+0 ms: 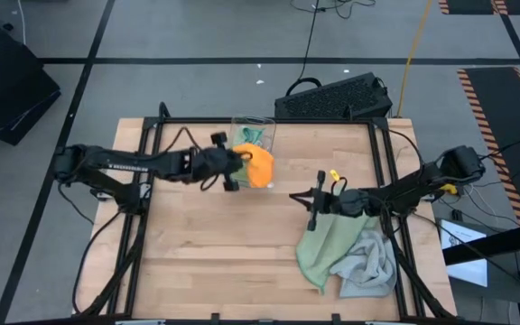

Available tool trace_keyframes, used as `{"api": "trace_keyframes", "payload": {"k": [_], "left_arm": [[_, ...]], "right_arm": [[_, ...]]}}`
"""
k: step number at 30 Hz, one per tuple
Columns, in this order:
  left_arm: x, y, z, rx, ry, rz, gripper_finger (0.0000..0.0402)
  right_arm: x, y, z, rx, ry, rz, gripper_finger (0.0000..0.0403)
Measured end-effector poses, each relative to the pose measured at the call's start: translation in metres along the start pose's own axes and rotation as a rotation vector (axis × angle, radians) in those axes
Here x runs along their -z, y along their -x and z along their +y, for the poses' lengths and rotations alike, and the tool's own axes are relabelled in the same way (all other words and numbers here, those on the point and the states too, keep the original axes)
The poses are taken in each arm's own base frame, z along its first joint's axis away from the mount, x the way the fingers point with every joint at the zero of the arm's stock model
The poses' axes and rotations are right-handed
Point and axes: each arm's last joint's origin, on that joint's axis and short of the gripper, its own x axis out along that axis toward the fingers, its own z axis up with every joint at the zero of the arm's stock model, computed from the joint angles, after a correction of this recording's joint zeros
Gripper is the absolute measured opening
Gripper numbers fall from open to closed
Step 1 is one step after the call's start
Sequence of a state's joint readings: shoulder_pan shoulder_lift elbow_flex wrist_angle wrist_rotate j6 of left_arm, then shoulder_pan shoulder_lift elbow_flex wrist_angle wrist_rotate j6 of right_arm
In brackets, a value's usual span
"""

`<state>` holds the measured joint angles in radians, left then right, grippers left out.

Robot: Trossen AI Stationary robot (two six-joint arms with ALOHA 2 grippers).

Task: Fold microfiber towels
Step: Put the folded yellow towel into the transparent bin

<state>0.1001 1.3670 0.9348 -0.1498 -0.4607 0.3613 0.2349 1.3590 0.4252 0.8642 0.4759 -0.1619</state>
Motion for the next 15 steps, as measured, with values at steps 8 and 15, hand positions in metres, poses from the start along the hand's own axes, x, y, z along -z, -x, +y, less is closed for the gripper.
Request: {"api": "trace_keyframes", "payload": {"k": [8, 15], "left_arm": [[-0.006, -0.002, 0.033, -0.093, -0.013, -0.12, 0.0012], [0.004, -0.019, 0.044, -0.084, 0.009, -0.076, 0.0022]], "right_arm": [[0.004, -0.005, -0.013, 0.052, 0.016, 0.024, 0.0], [0.005, -0.011, -0.028, 0.115, 0.009, 0.026, 0.0]]}}
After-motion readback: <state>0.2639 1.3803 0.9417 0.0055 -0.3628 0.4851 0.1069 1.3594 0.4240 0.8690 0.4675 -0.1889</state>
